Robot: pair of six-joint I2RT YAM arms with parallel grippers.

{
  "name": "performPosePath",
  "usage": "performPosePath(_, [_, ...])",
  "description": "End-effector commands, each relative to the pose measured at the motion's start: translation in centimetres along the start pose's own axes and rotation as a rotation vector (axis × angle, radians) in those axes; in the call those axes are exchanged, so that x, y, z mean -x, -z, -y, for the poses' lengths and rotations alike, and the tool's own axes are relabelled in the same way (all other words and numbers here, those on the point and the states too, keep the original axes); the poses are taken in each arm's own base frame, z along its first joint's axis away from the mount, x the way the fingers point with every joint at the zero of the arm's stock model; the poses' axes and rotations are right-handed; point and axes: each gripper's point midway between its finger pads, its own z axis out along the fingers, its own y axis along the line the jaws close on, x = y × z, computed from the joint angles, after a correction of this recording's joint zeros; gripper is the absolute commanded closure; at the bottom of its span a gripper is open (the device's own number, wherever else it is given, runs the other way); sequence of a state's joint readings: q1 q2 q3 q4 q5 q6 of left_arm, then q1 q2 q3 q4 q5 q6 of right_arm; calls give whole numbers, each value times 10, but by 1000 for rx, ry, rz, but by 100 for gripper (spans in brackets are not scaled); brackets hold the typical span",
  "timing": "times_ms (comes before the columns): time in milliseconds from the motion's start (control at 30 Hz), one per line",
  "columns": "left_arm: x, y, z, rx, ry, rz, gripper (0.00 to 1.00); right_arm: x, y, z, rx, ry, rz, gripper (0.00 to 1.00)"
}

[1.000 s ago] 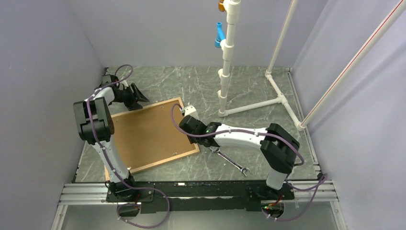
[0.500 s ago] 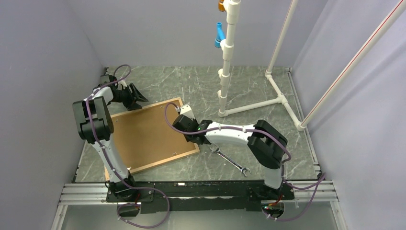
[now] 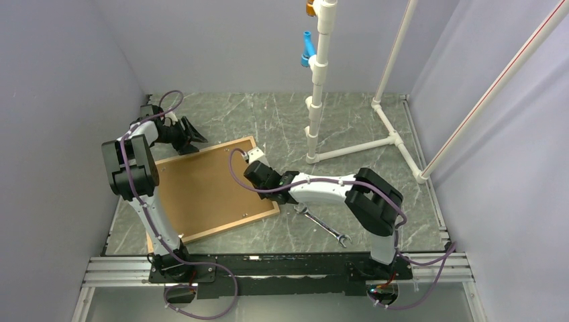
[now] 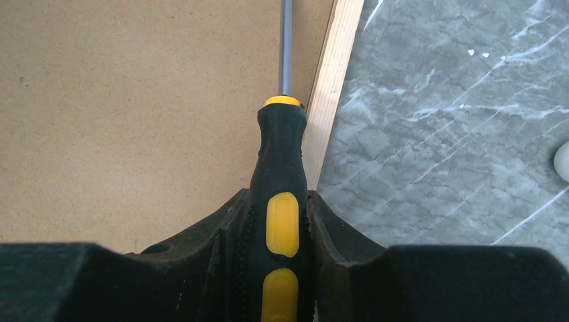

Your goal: Take the photo out of the frame

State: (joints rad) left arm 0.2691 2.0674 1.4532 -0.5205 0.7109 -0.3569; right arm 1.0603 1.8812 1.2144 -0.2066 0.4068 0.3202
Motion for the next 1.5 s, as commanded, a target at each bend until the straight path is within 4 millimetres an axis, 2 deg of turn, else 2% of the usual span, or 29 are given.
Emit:
performPosePath(0, [0,-8,-13,39,-28,-4,36,43,13,3,-10,6,111,100])
performPosePath(100, [2,-5,-6,25,-38,9,36,60,29,14,-41,-4,160,100])
performPosePath(267, [5,1,2,6,-50,28,35,77,62,29,-59,-38,223,100])
performPosePath(367, [6,3,5,2,-55,32,35,77,80,40,-64,-68,248,100])
performPosePath(433, [6,5,6,0,-58,34,35,70,89,47,-73,-82,250,100])
performPosePath(500, [7,7,8,-1,-64,38,35,54,99,61,-105,-105,238,100])
performPosePath(767, [6,9,13,-18,-71,41,35,-9,118,106,-159,-253,143,100])
performPosePath(900, [6,10,15,-28,-70,41,35,-31,129,128,-162,-364,123,100])
performPosePath(1000, [5,11,18,-38,-71,40,35,-52,130,145,-198,-443,70,100])
performPosePath(1100, [6,13,21,-47,-75,47,35,-79,127,174,-317,-540,-13,100])
performPosePath(1300, [6,18,29,-70,-81,56,35,-127,133,247,-637,-738,-105,100])
performPosePath(1367, [6,19,31,-80,-82,57,35,-134,133,261,-695,-759,-118,100])
performPosePath(1467, [7,20,34,-89,-85,61,36,-135,127,270,-743,-734,-135,100])
